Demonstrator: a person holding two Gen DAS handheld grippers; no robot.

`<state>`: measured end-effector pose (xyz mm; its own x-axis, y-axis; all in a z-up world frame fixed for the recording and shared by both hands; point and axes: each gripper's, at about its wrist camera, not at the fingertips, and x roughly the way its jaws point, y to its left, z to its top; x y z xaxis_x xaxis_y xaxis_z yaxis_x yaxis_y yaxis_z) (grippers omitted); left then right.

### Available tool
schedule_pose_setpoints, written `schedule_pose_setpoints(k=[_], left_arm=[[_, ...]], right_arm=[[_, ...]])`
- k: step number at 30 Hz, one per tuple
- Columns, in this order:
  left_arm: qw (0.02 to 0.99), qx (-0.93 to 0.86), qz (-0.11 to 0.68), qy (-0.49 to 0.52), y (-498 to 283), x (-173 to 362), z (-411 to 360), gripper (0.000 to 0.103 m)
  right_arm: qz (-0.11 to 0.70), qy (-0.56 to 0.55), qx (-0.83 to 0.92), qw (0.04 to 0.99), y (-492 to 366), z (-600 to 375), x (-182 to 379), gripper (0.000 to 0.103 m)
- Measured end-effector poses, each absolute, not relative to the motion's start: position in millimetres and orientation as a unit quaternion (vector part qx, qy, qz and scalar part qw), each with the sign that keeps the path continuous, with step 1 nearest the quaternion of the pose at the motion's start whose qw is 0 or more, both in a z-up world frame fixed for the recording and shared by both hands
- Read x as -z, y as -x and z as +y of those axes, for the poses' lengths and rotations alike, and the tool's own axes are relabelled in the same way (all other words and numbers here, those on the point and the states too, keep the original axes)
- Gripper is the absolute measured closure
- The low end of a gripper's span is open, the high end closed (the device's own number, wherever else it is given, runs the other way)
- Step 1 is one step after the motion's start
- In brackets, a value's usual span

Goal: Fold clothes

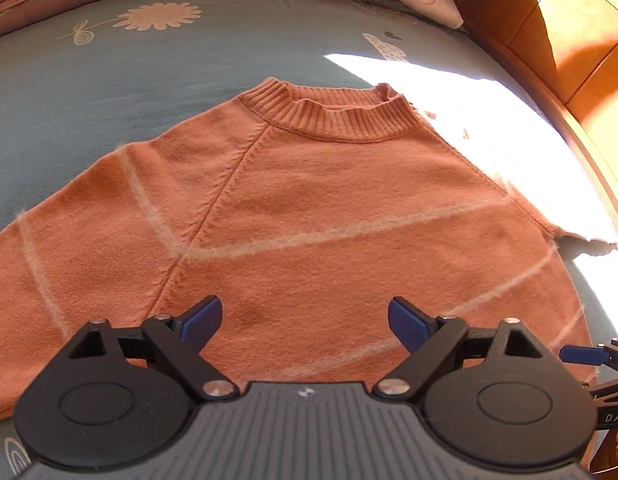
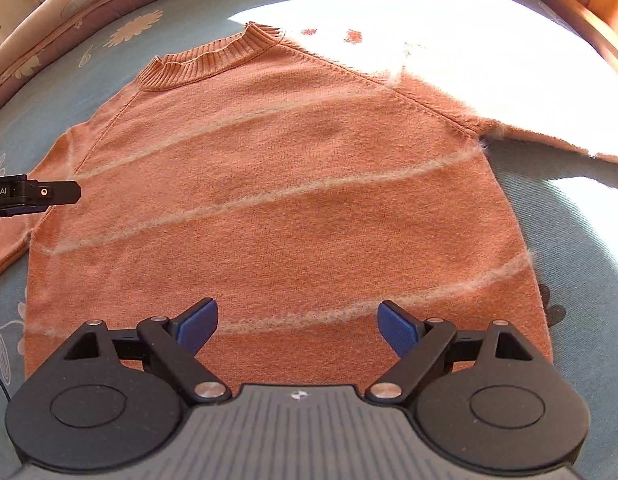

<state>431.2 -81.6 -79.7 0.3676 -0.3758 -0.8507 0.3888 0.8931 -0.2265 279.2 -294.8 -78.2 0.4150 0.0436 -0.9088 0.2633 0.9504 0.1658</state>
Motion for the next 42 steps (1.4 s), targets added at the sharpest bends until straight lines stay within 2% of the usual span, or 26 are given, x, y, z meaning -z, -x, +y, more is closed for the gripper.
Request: schedule_pose_setpoints(k=[4, 8, 12, 17, 29, 32, 38, 42], left_arm=[[0.828, 0.25, 0.502, -0.02, -417, 84, -123, 0.013], [0.824, 0.237, 0.514, -0.034, -407, 96, -132, 0.013], [0.82, 0.227, 0.524, -0.035, -402, 107, -122, 0.011], [0.815, 0.24, 0.527, -0.036, -404, 111, -121, 0.001], [0.815, 0.226, 0.532, -0.039, -408, 113, -124, 0.001], [0.81, 0.234, 0.536, -0.045, -410, 112, -124, 0.001], [0.819, 0.225, 0.527, -0.04, -408, 113, -124, 0.001], [0.821, 0.216, 0.526, -0.051, -407, 113, -128, 0.001]], right_arm=[[0.54, -0.121, 0.061, 0.831, -270, -308, 82, 0.013], [0.555, -0.104, 0.06, 0.823, -266, -321, 98, 0.011], [0.553, -0.099, 0.046, 0.826, -262, -322, 106, 0.0], [0.556, -0.063, 0.029, 0.829, -260, -316, 111, 0.0], [0.561, -0.033, 0.031, 0.827, -256, -323, 104, 0.0], [0.54, -0.025, 0.052, 0.84, -255, -338, 92, 0.0], [0.507, -0.084, 0.039, 0.857, -287, -357, 89, 0.0], [0.516, -0.131, 0.033, 0.846, -291, -365, 102, 0.0]])
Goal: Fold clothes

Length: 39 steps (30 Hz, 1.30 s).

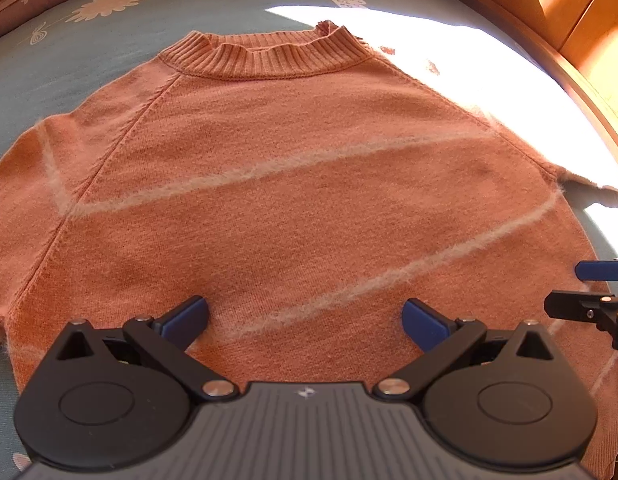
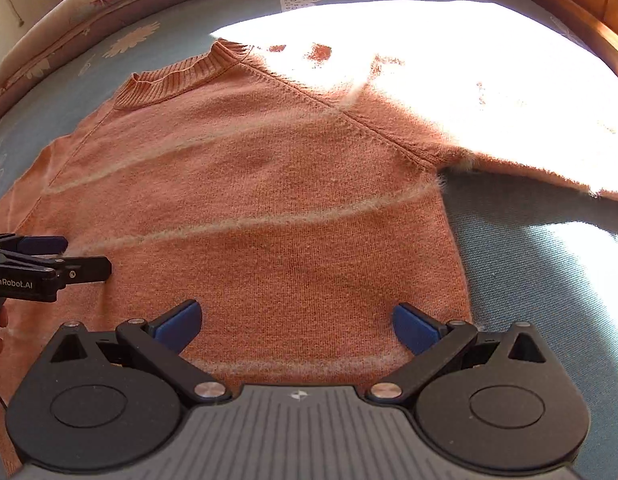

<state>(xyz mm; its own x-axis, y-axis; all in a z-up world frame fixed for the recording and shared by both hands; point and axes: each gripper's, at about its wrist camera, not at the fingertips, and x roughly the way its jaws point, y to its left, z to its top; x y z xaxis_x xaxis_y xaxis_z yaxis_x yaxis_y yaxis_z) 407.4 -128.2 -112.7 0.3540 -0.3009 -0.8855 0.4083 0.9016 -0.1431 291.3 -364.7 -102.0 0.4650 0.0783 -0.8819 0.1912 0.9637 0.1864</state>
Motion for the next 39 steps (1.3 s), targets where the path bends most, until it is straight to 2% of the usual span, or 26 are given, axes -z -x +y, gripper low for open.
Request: schedule_pose_setpoints(k=[7, 14, 19, 22, 29, 35, 39], left_arm=[[0.823, 0.203, 0.528, -0.052, -408, 114, -132, 0.001], [0.824, 0.184, 0.534, -0.047, -410, 114, -134, 0.001], [0.822, 0.184, 0.537, -0.051, -412, 114, -133, 0.001], [0.821, 0.18, 0.539, -0.056, -413, 114, -135, 0.001], [0.813, 0.173, 0.553, -0.062, -416, 114, -138, 0.001], [0.809, 0.162, 0.561, -0.066, -419, 116, -143, 0.0], [0.808, 0.154, 0.565, -0.065, -419, 117, -146, 0.0]], right_arm=[[0.509, -0.123, 0.02, 0.852, -263, -389, 92, 0.0], [0.417, -0.14, 0.047, 0.897, -302, -441, 56, 0.0], [0.389, -0.176, 0.086, 0.9, -339, -496, 70, 0.0], [0.404, -0.177, 0.102, 0.892, -348, -515, 88, 0.0], [0.391, -0.213, 0.187, 0.876, -301, -578, 104, 0.0], [0.37, -0.23, 0.178, 0.882, -300, -602, 86, 0.0], [0.38, -0.265, 0.128, 0.877, -320, -595, 95, 0.0]])
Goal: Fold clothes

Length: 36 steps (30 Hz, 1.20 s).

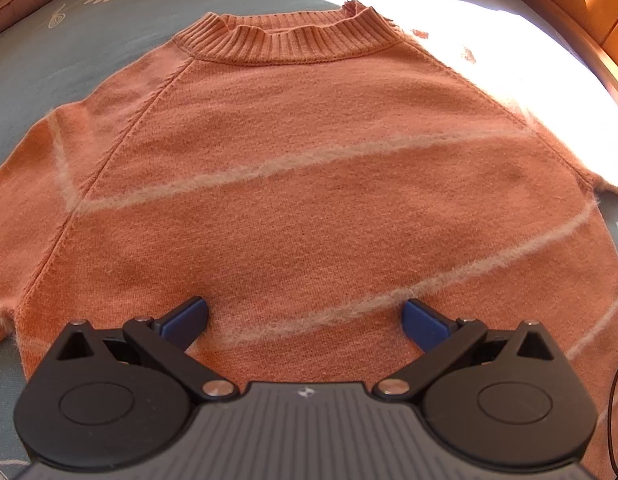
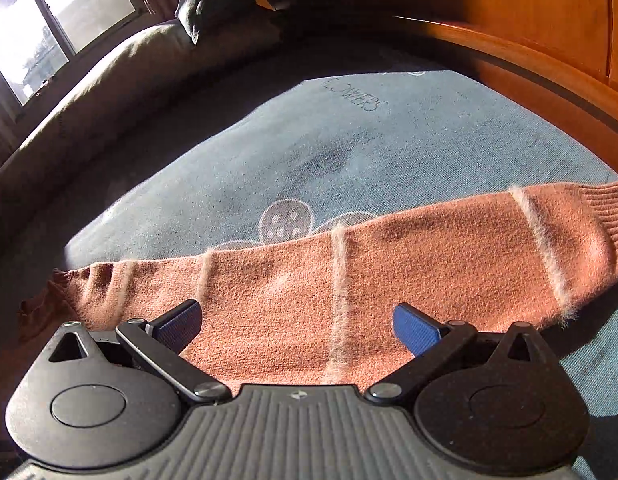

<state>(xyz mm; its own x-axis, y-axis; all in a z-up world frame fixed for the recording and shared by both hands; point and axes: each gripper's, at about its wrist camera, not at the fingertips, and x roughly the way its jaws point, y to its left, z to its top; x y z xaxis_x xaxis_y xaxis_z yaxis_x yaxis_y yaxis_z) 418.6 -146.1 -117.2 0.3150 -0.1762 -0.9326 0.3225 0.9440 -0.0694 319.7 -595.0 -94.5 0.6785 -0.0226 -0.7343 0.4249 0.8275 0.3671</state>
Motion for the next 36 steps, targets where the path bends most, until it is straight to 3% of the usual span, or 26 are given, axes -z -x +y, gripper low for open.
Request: schedule_pose_setpoints(k=[7, 12, 23, 30, 36], left_arm=[[0.812, 0.15, 0.56, -0.063, -415, 118, -148, 0.0], [0.812, 0.149, 0.561, -0.063, -415, 118, -149, 0.0], [0.814, 0.151, 0.557, -0.061, -415, 117, -148, 0.0], [0.811, 0.15, 0.563, -0.062, -418, 116, -150, 0.0], [0.807, 0.148, 0.567, -0.063, -419, 116, -151, 0.0]], right_arm=[[0.379, -0.29, -0.001, 0.878, -332, -535, 93, 0.0], [0.403, -0.252, 0.03, 0.88, -331, -525, 104, 0.001], [0.377, -0.294, 0.146, 0.866, -318, -621, 98, 0.0], [0.345, -0.243, 0.235, 0.876, -291, -674, 86, 0.0], [0.348, -0.259, 0.293, 0.852, -276, -724, 108, 0.0]])
